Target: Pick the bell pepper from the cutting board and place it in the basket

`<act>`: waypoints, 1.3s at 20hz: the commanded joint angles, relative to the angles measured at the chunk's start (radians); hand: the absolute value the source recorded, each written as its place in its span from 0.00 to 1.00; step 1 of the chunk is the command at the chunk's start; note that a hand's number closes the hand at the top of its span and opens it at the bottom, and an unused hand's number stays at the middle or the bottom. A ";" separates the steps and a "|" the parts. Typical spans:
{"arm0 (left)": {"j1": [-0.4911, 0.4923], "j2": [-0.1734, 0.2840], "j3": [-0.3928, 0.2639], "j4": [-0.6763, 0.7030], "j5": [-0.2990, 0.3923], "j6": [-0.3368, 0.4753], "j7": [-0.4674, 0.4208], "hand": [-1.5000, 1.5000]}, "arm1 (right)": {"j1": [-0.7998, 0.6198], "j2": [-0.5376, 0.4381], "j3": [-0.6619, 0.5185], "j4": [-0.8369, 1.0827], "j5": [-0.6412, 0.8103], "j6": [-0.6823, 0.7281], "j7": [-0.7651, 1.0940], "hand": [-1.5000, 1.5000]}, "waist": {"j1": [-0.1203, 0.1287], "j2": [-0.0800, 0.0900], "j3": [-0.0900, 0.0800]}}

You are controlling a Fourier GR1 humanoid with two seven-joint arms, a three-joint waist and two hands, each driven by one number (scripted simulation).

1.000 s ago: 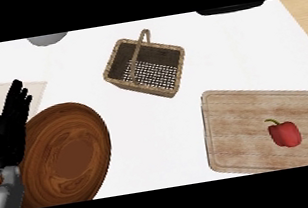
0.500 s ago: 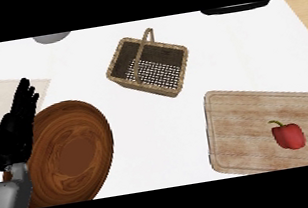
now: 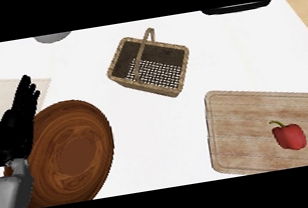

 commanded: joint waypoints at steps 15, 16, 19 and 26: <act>-0.002 -0.055 0.062 -0.051 -0.079 -0.036 0.065 0.50 | -0.082 0.220 -0.037 0.132 0.170 0.008 -0.142 0.00 | 0.003 0.000 0.000; -0.033 -0.081 0.065 0.041 -0.086 -0.037 -0.010 0.50 | -0.092 0.209 -0.050 0.104 0.153 0.042 -0.138 0.00 | 0.000 0.001 0.000; -0.052 -0.064 0.085 0.010 -0.088 -0.053 0.048 0.50 | -0.063 0.258 -0.039 0.188 0.198 -0.011 -0.213 0.00 | 0.000 0.000 0.000; -0.017 -0.061 0.129 0.058 -0.075 -0.099 -0.032 0.50 | -0.128 0.278 -0.069 0.351 0.274 -0.040 -0.240 0.00 | 0.001 0.001 0.000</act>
